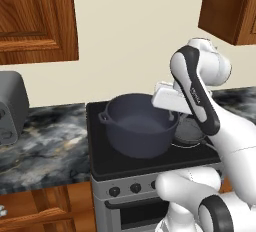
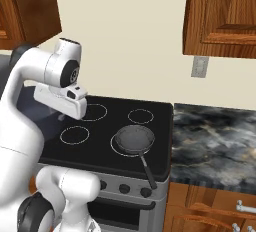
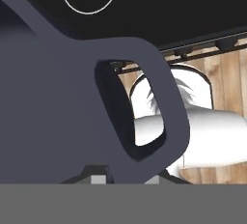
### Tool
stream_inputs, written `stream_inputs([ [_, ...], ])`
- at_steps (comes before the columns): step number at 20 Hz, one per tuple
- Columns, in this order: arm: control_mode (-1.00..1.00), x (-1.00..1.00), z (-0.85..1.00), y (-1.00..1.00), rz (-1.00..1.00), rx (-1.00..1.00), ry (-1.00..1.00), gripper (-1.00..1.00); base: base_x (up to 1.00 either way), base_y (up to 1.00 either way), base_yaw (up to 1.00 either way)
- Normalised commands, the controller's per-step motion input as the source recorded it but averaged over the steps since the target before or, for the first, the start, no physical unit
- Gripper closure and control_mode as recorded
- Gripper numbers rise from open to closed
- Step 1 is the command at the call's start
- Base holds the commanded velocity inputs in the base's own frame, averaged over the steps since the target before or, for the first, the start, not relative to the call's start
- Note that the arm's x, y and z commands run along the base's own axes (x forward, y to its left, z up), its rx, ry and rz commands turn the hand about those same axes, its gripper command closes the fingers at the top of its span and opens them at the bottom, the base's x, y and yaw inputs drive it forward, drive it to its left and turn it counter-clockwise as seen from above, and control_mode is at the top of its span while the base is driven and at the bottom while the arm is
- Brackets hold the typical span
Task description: Move the pot and pan from the stove into the sink.
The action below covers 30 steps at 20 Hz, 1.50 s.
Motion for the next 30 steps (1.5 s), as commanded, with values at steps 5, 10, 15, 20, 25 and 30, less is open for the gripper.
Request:
stream_inputs([
  [5, 1.0, -0.02, 0.0, 0.0, 0.0, 0.0, 0.0, 1.0, -0.35, -0.1, 0.09],
  [10, 1.0, 0.0, 0.0, 0.0, 0.0, 0.0, 0.0, 1.0, -0.62, -0.1, 0.24],
  [15, 1.0, 0.0, 0.0, 0.0, 0.0, 0.0, 0.0, 1.0, -0.52, -0.1, 0.33],
  [20, 1.0, 0.0, 0.0, 0.0, 0.0, 0.0, 0.0, 1.0, -0.41, -0.09, 0.39],
  [25, 1.0, 0.0, 0.0, 0.0, 0.0, 0.0, 0.0, 1.0, -0.36, -0.06, 0.41],
  [30, 1.0, 0.0, 0.0, 0.0, 0.0, 0.0, 0.0, 1.0, -0.3, -0.04, 0.44],
])
